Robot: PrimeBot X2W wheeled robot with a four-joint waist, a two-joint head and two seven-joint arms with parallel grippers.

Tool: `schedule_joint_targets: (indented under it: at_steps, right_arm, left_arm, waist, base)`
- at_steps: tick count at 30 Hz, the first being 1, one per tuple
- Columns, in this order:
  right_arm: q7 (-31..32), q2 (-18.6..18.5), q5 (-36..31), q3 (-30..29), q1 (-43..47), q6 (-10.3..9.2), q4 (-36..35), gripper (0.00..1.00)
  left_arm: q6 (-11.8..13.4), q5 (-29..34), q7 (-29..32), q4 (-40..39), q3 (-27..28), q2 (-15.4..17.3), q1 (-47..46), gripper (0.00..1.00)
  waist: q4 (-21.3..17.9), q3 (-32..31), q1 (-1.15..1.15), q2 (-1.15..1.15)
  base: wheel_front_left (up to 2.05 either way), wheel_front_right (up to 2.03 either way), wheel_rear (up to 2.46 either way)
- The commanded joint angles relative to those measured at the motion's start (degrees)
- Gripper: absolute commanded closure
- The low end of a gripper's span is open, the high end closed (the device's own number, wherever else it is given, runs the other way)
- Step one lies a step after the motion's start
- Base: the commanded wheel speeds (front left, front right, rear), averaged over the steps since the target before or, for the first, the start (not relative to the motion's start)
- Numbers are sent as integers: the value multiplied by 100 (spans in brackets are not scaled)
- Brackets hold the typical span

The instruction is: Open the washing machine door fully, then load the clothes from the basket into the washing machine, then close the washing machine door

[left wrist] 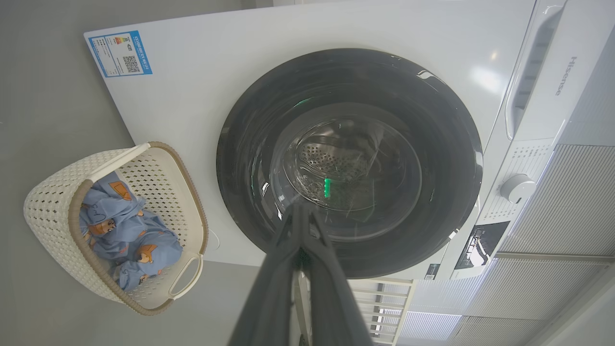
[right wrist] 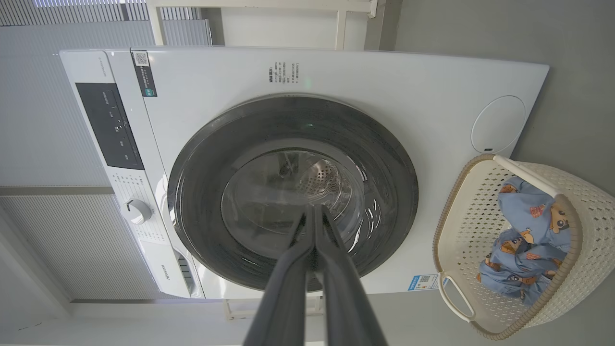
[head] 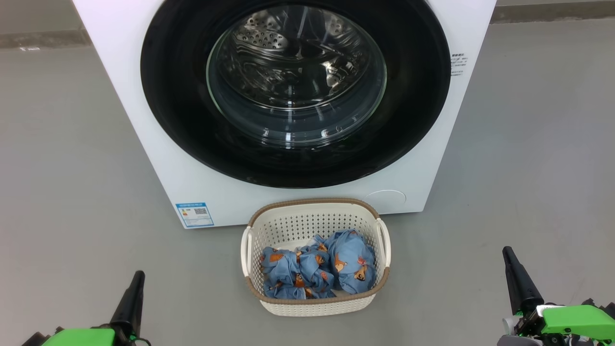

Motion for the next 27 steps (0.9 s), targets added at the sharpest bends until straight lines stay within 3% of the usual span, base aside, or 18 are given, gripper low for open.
schedule_joint_targets:
  at_steps: [1, 27]
  right_arm:
    - [44, -23, -23, 128, -236, 9, -163, 100]
    - [46, -21, -25, 126, -236, 9, -163, 100]
  left_arm:
    - [-17, 78, 23, -140, 203, 72, -241, 100]
    - [-17, 84, 29, -140, 210, 67, -242, 100]
  waist:
    - [0, 0, 0, 0]
    - [0, 0, 0, 0]
  base:
    - [0, 0, 0]
    - [0, 0, 0]
